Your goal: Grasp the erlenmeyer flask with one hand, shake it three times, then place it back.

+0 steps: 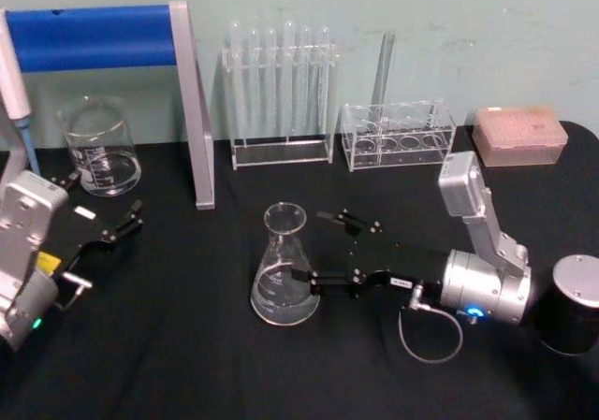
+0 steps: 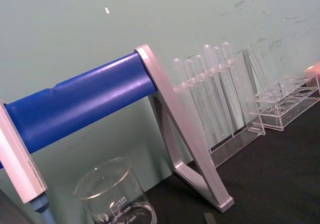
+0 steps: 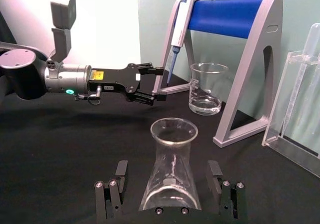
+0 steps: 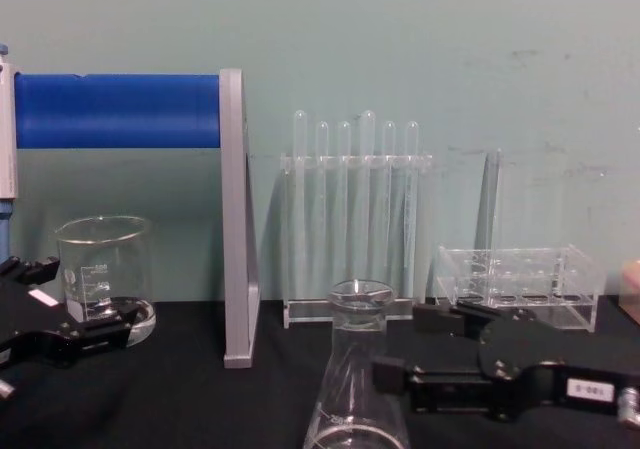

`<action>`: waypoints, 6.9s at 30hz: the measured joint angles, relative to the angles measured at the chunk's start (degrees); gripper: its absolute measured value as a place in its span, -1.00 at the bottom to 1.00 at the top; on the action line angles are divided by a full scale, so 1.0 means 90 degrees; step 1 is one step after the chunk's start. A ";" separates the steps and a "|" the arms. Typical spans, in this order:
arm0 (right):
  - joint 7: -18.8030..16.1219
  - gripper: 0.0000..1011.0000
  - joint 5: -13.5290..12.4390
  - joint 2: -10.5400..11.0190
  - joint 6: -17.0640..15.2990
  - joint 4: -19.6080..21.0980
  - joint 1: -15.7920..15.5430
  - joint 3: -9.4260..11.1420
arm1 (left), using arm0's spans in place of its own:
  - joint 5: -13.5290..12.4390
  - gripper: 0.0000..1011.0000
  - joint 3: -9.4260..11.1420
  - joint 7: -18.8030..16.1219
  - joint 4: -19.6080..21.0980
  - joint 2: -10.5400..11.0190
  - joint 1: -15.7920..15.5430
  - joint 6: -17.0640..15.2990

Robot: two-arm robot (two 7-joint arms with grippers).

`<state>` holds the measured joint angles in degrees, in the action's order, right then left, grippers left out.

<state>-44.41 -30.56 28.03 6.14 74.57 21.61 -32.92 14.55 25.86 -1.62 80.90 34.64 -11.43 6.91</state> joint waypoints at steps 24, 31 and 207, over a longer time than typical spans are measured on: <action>-0.0336 0.98 0.0040 -0.0550 0.0178 -0.0867 0.0624 -0.0204 | 0.0000 0.98 0.0000 0.0000 0.0000 0.0000 0.0000 0.0000; -0.0386 0.98 0.0053 -0.0608 0.0200 -0.0939 0.0680 -0.0256 | 0.0000 0.98 0.0000 0.0000 0.0000 0.0000 0.0000 0.0000; 0.1583 -0.10 -0.0195 -0.0032 -0.0741 0.1468 0.0189 -0.0043 | 0.0000 0.98 0.0000 0.0000 0.0000 0.0000 0.0000 0.0000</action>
<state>-30.17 -32.31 27.74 -0.52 87.78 23.31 -33.30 14.55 25.86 -1.62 80.90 34.65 -11.43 6.91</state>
